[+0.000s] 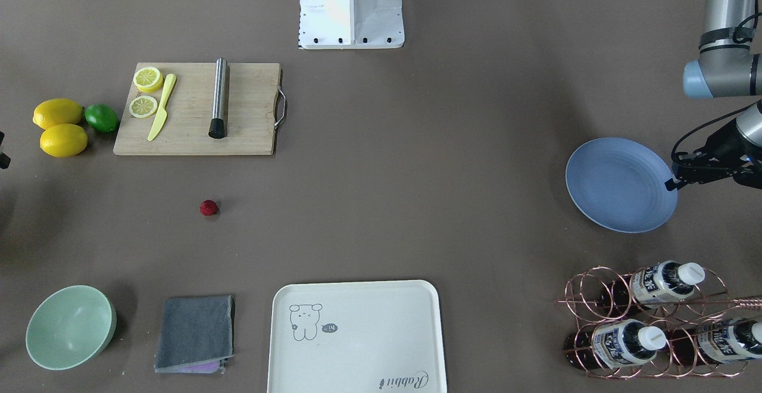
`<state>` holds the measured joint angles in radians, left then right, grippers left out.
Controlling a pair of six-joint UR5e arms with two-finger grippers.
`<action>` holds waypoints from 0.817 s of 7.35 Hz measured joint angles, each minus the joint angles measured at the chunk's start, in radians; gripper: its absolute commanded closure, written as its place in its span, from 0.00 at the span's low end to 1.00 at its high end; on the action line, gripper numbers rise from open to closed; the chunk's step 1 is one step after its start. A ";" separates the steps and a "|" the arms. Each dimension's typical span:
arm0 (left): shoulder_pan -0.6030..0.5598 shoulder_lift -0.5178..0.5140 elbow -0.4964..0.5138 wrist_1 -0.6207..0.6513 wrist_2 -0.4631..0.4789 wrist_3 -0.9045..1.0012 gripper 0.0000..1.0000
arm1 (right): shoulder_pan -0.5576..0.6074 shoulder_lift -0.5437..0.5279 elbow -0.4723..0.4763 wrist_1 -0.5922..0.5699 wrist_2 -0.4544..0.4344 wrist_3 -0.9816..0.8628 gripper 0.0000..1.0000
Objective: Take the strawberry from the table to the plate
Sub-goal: 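Push the blue plate inward with the left gripper while the right arm approaches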
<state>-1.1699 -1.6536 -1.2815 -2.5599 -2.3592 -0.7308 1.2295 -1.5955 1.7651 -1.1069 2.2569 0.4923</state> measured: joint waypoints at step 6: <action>0.308 -0.167 -0.244 0.061 0.209 -0.568 1.00 | -0.100 0.020 0.004 0.002 -0.063 0.141 0.01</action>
<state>-0.8622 -1.8211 -1.5253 -2.4992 -2.1506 -1.2987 1.1295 -1.5754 1.7686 -1.1048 2.1938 0.6329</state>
